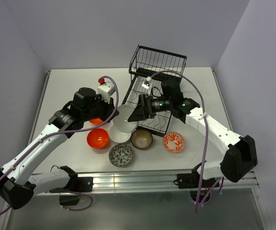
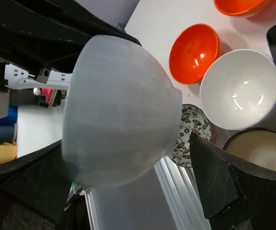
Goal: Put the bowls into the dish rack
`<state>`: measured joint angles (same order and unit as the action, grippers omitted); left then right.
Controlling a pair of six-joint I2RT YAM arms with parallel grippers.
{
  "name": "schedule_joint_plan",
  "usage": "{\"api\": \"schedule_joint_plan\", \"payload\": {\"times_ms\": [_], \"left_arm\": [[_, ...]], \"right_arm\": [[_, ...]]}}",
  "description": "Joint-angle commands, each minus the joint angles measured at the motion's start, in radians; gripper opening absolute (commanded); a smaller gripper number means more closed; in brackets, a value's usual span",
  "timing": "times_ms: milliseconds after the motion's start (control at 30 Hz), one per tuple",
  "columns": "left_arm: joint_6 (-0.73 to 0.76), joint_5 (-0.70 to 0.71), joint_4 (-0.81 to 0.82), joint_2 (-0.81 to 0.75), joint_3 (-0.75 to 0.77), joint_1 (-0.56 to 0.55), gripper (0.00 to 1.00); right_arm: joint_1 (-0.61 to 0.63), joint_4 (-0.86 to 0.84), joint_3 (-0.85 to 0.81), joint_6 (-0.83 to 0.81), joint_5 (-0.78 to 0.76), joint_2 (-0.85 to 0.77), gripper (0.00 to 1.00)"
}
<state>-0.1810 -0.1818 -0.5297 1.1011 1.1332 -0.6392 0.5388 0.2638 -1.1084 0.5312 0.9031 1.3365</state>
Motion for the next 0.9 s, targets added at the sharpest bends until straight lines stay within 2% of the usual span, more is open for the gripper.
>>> {"api": "schedule_joint_plan", "payload": {"times_ms": [0, 133, 400, 500, 600, 633, 700, 733, 767, 867], "left_arm": [[-0.054, -0.068, 0.109, -0.047, 0.013, -0.004, 0.0], [-0.084, -0.082, 0.119, -0.038, 0.007, -0.002, 0.0], [-0.113, -0.084, 0.137, -0.027, -0.009, 0.001, 0.0], [-0.118, -0.085, 0.139, -0.029, -0.015, 0.001, 0.0], [-0.12, -0.091, 0.137, -0.029, -0.016, 0.003, 0.0], [-0.121, -0.087, 0.135, -0.029, -0.015, 0.003, 0.0], [-0.118, -0.088, 0.135, -0.03, -0.016, 0.003, 0.0], [-0.117, -0.085, 0.134, -0.032, -0.019, 0.004, 0.0], [-0.114, -0.081, 0.134, -0.032, -0.024, 0.003, 0.01], [-0.106, -0.073, 0.129, -0.027, -0.03, 0.004, 0.1]], "right_arm": [[0.029, -0.06, -0.054, 0.024, 0.028, 0.024, 1.0], [0.055, -0.034, -0.096, 0.013, 0.055, 0.059, 1.0], [0.062, -0.067, -0.073, 0.061, 0.092, 0.061, 0.97], [0.062, -0.077, -0.057, 0.07, 0.102, 0.058, 0.87], [0.061, -0.078, -0.059, 0.075, 0.109, 0.066, 0.7], [0.062, -0.075, -0.062, 0.07, 0.109, 0.07, 0.59], [0.061, -0.069, -0.065, 0.066, 0.106, 0.073, 0.5], [0.061, -0.067, -0.065, 0.062, 0.103, 0.073, 0.41], [0.061, -0.067, -0.065, 0.061, 0.102, 0.073, 0.36], [0.061, -0.058, -0.067, 0.049, 0.091, 0.082, 0.18]]}}
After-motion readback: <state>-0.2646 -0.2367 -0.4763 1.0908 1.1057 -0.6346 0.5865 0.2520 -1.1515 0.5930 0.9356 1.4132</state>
